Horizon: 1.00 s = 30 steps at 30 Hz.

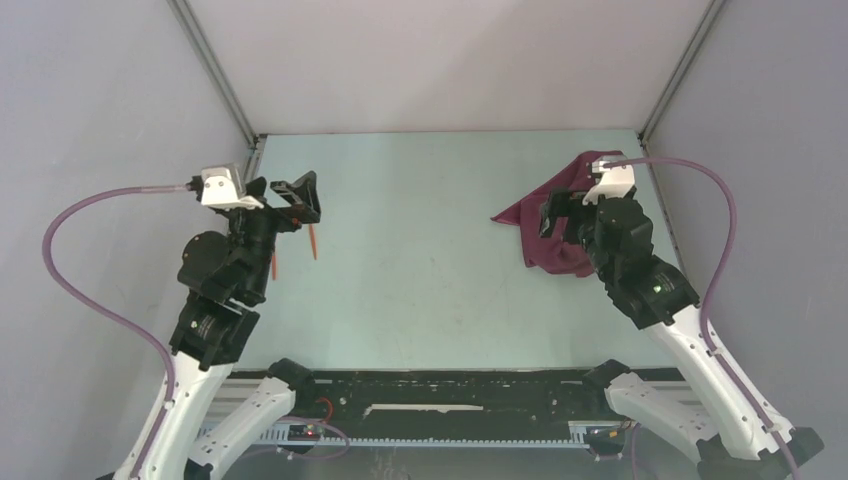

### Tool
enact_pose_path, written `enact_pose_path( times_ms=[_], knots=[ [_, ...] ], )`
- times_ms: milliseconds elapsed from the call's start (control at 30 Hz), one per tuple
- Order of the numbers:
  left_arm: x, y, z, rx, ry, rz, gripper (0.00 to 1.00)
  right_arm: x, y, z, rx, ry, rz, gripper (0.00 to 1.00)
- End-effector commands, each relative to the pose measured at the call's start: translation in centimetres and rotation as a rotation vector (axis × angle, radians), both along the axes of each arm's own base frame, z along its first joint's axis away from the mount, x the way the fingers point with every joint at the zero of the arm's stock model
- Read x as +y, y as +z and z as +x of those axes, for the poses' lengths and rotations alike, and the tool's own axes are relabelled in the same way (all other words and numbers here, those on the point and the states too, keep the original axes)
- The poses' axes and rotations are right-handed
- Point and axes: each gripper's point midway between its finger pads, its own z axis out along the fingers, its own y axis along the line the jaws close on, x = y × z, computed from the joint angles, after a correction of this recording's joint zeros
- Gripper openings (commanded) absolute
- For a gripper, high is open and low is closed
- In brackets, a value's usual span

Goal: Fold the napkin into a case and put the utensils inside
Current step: Move the crumpled napkin to the center of the board.

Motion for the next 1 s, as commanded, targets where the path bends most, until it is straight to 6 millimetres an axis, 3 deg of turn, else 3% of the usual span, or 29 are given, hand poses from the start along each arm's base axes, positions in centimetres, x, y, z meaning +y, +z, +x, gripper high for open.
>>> enact_pose_path(
  times_ms=[0, 200, 333, 500, 600, 800, 967],
  knots=[
    [-0.6, 1.7, 0.5, -0.050, -0.003, 0.059, 1.00, 0.3, 0.5, 0.8, -0.029, -0.016, 0.044, 1.00],
    [-2.0, 1.0, 1.7, -0.005, -0.038, 0.138, 1.00, 0.3, -0.6, 1.5, 0.002, -0.035, 0.041, 1.00],
    [-2.3, -0.3, 2.6, 0.042, -0.030, 0.182, 1.00, -0.2, -3.1, 2.9, 0.092, -0.091, 0.087, 1.00],
    [-3.0, -1.4, 2.8, 0.065, -0.058, 0.206, 1.00, -3.1, -9.3, 5.5, 0.390, -0.245, 0.547, 1.00],
    [-3.4, -2.2, 2.9, 0.071, -0.078, 0.213, 1.00, -6.3, -13.4, 6.5, 0.521, -0.410, 0.682, 1.00],
    [-5.0, -3.7, 3.3, 0.088, -0.147, 0.216, 1.00, -10.9, -18.0, 9.5, 0.604, -0.596, 0.522, 0.98],
    [-5.3, -3.9, 3.1, 0.082, -0.170, 0.217, 1.00, -12.9, -22.5, 11.4, 0.733, -0.647, 0.364, 0.94]
  ],
)
